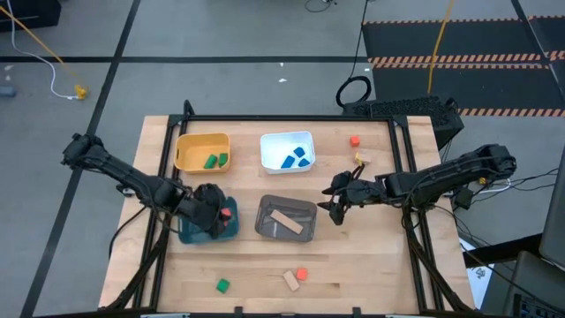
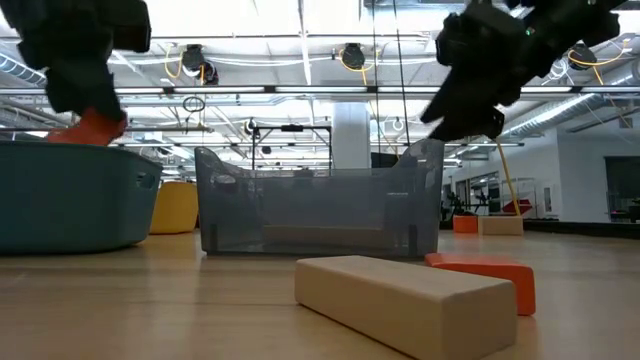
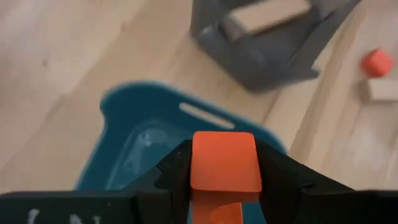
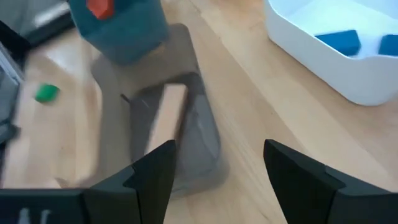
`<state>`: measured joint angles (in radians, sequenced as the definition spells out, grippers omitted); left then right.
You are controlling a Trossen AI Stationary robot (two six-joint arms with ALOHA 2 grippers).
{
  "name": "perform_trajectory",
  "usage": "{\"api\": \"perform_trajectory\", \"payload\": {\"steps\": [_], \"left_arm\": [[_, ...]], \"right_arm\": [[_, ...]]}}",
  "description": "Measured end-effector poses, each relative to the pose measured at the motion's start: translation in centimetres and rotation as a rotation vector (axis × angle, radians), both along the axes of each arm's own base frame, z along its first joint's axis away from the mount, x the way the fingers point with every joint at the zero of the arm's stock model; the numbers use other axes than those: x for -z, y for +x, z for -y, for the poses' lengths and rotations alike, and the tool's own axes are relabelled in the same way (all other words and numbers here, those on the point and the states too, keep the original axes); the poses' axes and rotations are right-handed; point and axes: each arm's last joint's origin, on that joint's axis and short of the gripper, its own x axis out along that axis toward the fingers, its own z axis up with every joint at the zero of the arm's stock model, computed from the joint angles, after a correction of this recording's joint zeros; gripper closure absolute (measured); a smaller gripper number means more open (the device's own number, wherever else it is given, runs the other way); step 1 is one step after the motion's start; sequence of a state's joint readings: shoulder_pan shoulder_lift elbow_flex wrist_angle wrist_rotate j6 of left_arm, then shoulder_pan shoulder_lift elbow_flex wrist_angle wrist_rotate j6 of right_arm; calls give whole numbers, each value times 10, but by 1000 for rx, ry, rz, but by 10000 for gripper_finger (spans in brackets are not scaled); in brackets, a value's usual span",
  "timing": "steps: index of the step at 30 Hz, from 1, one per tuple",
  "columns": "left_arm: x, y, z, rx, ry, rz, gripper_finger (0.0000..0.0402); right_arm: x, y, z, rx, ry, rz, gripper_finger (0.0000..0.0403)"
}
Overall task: Sort & place blocks by color
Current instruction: Put the bottom right orange block into the blue bin, then put the top brown block into the black bin
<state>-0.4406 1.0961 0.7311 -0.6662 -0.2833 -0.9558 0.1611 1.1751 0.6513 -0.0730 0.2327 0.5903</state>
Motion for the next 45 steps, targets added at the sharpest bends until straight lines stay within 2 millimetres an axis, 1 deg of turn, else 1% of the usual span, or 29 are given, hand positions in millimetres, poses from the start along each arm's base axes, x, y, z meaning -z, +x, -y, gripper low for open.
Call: {"api": "perform_trajectory", "payload": {"steps": [2,6,9,15,21,27,31,34,40,45], "left_arm": [[5,1,1,-9,4,-40,249],[10,4,-1,-29,13,-66,220],[12,6,-2,-45,4,-75,213],[12,6,-3,-55,1,-77,227],[9,5,-5,-49,57,-49,246],[-12,9,-6,-37,118,46,248],[-28,13,-5,8,179,101,250],[-38,16,-5,33,215,140,248],[-50,26,-1,118,264,259,248],[-54,29,1,158,292,308,248]], "right_arm": [[4,-4,4,23,-18,-52,170],[10,-15,16,167,-93,-164,170],[14,-24,25,262,-125,-250,170],[20,-39,42,372,-140,-404,170],[23,-49,67,468,-135,-508,170],[25,-57,94,493,-42,-555,170],[25,-64,111,499,-53,-588,170],[25,-69,120,466,-80,-621,170],[29,-76,134,436,-46,-655,170],[36,-77,144,432,-54,-691,170]]}}
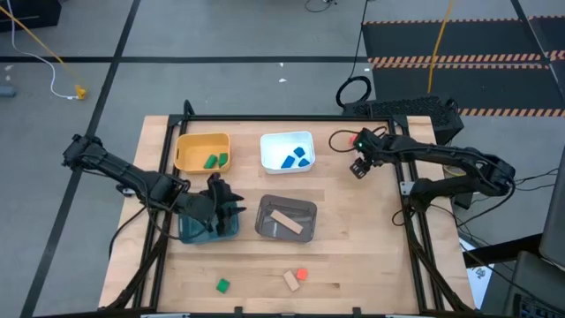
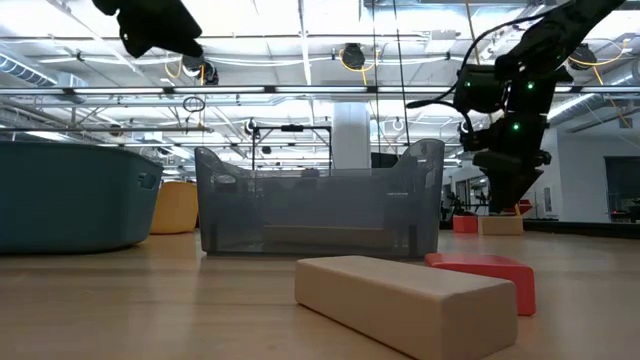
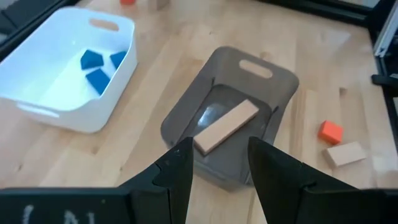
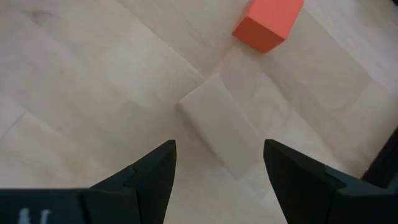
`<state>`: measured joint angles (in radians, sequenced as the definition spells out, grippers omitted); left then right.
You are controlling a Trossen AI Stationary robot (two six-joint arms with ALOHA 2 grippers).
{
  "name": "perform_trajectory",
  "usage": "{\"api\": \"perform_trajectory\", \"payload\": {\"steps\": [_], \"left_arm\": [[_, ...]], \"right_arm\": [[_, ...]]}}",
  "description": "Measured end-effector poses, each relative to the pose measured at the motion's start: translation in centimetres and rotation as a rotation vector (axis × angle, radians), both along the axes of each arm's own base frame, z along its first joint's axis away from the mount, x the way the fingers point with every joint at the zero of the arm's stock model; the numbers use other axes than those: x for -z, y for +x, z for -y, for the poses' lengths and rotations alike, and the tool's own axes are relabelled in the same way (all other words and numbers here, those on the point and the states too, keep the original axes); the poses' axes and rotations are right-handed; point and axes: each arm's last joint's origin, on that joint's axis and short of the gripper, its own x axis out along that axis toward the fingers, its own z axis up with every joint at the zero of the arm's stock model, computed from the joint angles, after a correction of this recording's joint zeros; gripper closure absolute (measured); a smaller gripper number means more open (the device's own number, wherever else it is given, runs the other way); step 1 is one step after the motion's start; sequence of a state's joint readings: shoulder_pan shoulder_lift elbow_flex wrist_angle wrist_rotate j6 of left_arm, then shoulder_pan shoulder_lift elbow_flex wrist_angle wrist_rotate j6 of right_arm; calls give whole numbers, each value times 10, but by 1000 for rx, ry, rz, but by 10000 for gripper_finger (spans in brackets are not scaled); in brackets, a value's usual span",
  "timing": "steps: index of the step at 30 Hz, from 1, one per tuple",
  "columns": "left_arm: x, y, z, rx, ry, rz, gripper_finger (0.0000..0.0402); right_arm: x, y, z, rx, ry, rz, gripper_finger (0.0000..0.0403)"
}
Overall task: Sort & place blocks by color
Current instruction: Put the top brown block into the black bin
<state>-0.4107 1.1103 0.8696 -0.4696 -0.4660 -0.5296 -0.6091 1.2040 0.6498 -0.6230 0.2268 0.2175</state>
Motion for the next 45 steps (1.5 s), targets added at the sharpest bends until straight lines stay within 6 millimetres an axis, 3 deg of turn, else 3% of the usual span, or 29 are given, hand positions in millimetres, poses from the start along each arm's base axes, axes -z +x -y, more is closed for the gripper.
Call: {"api": "perform_trajectory", "payload": {"steps": [20,25,30,37,40,45], "left_arm": [[-1,0,0,16,19,4,249],[0,0,0,16,20,3,249],[-1,0,0,16,19,3,248],[-1,0,0,-1,-5,8,248],[-2,1,0,-16,-24,28,248],[-7,6,1,-17,-40,90,249]], "right_arm": [[29,7,22,-108,58,-82,173],[32,10,24,-82,60,-69,210],[32,11,25,-67,49,-53,282],[31,11,24,-45,51,-42,288],[27,11,22,-25,56,8,288],[9,24,20,-79,36,246,288]]}}
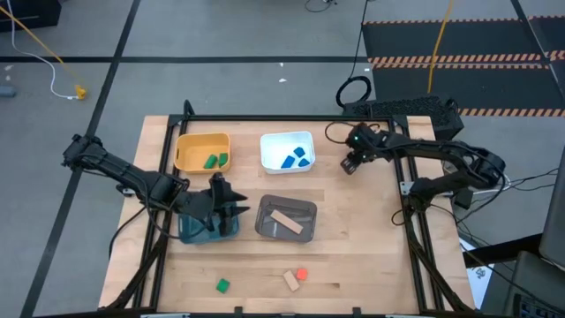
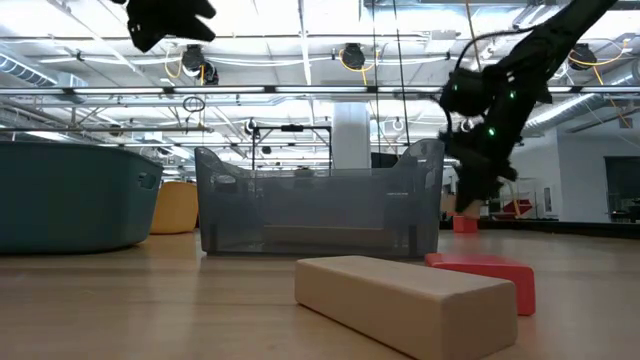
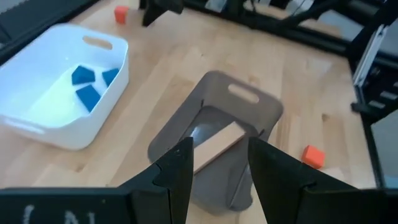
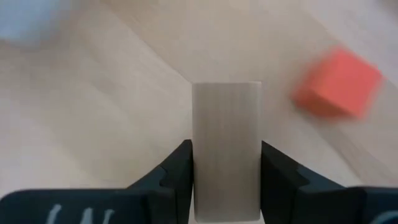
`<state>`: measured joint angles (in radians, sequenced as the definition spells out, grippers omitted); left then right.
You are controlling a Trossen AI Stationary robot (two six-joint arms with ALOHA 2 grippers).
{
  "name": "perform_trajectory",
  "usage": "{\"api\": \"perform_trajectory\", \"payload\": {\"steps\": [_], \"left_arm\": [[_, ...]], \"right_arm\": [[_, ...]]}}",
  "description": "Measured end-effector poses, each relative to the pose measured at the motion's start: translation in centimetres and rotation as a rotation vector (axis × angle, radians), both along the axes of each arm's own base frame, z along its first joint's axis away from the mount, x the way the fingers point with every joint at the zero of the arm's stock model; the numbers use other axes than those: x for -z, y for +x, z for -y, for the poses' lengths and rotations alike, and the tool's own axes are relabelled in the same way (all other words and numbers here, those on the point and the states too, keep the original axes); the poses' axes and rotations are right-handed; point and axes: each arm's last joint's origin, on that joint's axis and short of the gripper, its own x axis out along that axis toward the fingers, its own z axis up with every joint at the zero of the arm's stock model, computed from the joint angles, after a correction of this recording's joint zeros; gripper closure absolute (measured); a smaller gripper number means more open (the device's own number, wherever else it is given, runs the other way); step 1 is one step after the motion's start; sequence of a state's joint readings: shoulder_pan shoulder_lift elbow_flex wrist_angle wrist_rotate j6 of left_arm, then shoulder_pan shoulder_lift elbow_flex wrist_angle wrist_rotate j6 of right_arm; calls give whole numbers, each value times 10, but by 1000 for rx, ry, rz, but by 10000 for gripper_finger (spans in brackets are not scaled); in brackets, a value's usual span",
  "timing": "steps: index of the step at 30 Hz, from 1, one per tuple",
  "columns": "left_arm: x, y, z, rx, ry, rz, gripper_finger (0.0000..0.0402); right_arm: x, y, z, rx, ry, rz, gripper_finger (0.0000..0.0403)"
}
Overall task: Sort & place blocks by color
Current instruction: Put the top brown block into the black bin
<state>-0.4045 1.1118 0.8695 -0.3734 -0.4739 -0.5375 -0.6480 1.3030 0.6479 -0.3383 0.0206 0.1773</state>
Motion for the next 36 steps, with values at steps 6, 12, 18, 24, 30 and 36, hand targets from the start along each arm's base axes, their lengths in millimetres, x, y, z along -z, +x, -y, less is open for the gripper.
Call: {"api": "perform_trajectory", "payload": {"steps": [6,12,18,24,30,36], "left_arm": [[-6,5,-3,-26,33,75,248],[-8,9,-11,-81,22,100,222],[0,29,-14,-134,-9,136,164],[14,54,-18,-169,-3,162,122],[21,73,-18,-166,-21,232,119],[22,88,-14,-151,-24,347,133]], "right_arm": [[-30,18,-14,-114,-89,266,288],[-48,37,-43,-272,-157,410,288],[-57,57,-83,-496,-234,507,288],[-67,66,-118,-596,-488,503,288],[-72,67,-142,-643,-689,459,288],[-77,74,-162,-744,-809,514,288]]}}
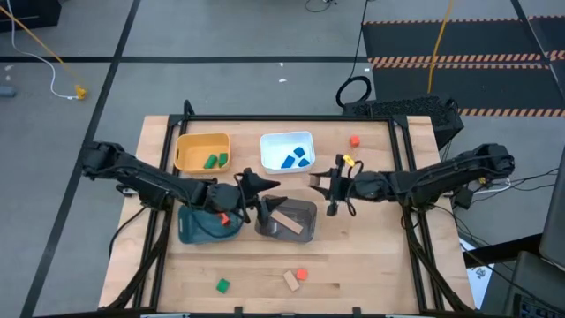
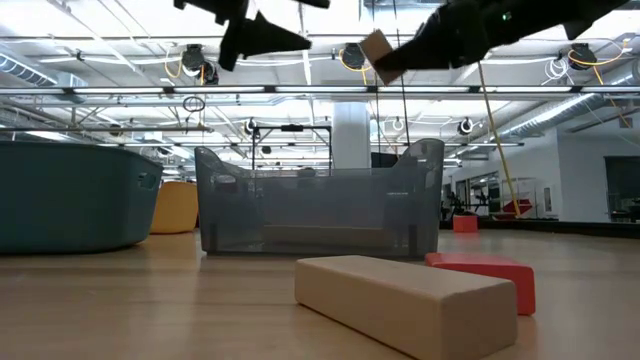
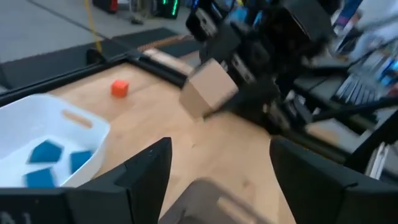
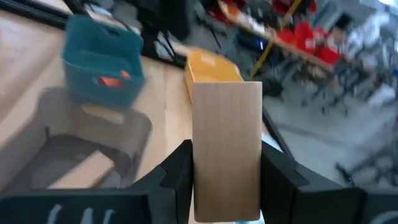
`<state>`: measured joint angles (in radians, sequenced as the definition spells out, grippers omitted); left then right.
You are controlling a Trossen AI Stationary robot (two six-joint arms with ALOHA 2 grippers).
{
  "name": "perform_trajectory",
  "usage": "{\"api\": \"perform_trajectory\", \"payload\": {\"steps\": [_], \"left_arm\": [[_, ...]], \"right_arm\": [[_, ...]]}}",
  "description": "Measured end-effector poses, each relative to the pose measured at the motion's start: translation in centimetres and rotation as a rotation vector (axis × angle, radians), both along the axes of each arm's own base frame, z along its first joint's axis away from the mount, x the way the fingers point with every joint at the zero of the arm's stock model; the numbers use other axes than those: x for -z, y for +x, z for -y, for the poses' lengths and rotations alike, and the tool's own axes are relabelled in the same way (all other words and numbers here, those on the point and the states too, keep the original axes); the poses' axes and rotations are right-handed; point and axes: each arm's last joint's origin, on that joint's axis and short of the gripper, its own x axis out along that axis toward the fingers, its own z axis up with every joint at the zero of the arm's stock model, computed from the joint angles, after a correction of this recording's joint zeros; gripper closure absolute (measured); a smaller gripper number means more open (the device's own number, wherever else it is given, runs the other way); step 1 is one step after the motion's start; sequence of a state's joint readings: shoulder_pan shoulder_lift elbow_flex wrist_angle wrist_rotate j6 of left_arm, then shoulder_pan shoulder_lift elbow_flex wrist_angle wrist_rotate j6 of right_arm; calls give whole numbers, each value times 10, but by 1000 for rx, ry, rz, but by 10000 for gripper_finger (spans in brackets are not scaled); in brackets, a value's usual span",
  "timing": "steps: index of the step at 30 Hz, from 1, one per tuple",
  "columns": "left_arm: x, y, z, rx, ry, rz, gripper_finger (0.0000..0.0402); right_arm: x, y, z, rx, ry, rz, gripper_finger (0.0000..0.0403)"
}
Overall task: Sort & place blocks by color
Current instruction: Put the top brown block into the black bin
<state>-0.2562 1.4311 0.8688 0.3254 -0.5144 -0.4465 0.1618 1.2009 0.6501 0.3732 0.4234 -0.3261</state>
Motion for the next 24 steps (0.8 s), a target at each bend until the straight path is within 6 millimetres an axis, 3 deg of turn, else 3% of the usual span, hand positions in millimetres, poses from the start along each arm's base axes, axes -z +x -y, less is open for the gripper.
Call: {"api": "perform_trajectory", "payload": {"steps": [7,24], "left_arm": [[6,10,3,39,1,46,142],[6,10,2,12,-16,50,151]], "right_arm": [[9,14,-13,-68,-125,19,288],[10,22,-14,-68,-117,86,288]]}}
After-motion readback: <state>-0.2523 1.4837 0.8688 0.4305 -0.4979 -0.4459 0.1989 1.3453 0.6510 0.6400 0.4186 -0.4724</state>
